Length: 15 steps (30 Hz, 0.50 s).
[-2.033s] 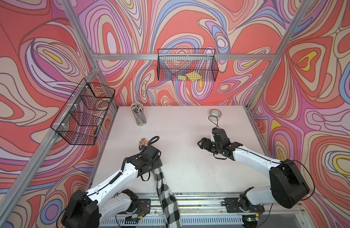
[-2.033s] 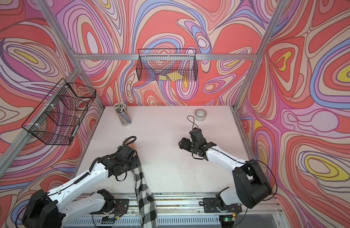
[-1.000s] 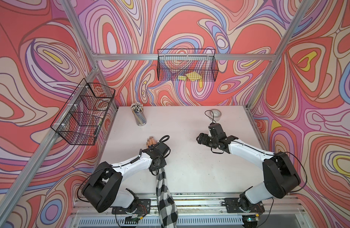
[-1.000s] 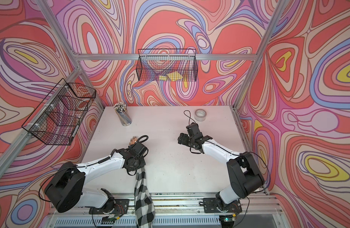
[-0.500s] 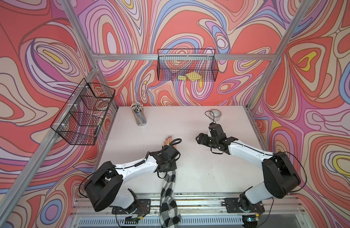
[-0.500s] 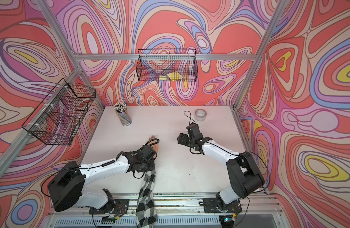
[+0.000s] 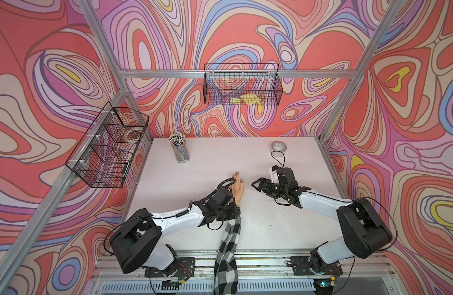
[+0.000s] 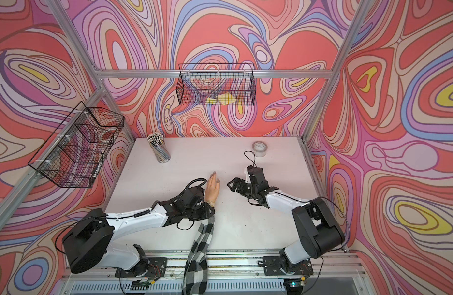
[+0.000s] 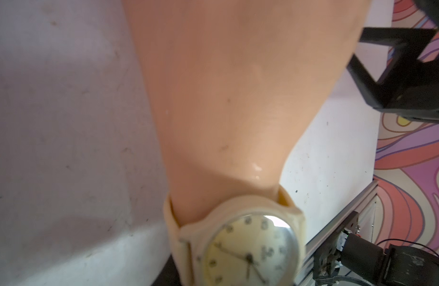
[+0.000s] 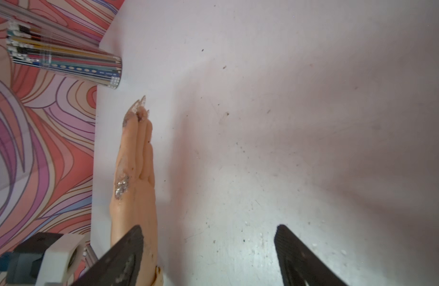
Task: Take off the watch
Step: Adjust the hand at the center of the board.
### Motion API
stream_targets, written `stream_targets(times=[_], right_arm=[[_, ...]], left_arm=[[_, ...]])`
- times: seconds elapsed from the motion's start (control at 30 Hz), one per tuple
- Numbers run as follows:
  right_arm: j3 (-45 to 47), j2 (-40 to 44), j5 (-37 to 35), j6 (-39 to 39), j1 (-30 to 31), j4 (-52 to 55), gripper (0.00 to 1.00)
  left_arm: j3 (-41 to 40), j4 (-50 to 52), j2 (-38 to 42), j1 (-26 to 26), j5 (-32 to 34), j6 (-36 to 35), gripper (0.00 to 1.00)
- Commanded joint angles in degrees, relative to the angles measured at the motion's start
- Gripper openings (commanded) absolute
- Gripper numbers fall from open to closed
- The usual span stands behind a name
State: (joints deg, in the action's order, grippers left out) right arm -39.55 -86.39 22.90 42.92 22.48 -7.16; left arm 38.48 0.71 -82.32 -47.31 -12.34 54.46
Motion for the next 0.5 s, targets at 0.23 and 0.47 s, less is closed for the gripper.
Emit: stream_targets(times=[0.23,0.47], right_arm=[[6.3,-0.86,8.33,10.95,0.44,-18.3,0.81],[5.43,-3.36,7.4,11.06,3.32,-18.35,0.79]], left_arm=[[2.23,-11.19,-4.53,-0.34,2.41,0.8,0.25],[4.05,-10.55,-5.92,-1.64,2.84,0.66,0.25]])
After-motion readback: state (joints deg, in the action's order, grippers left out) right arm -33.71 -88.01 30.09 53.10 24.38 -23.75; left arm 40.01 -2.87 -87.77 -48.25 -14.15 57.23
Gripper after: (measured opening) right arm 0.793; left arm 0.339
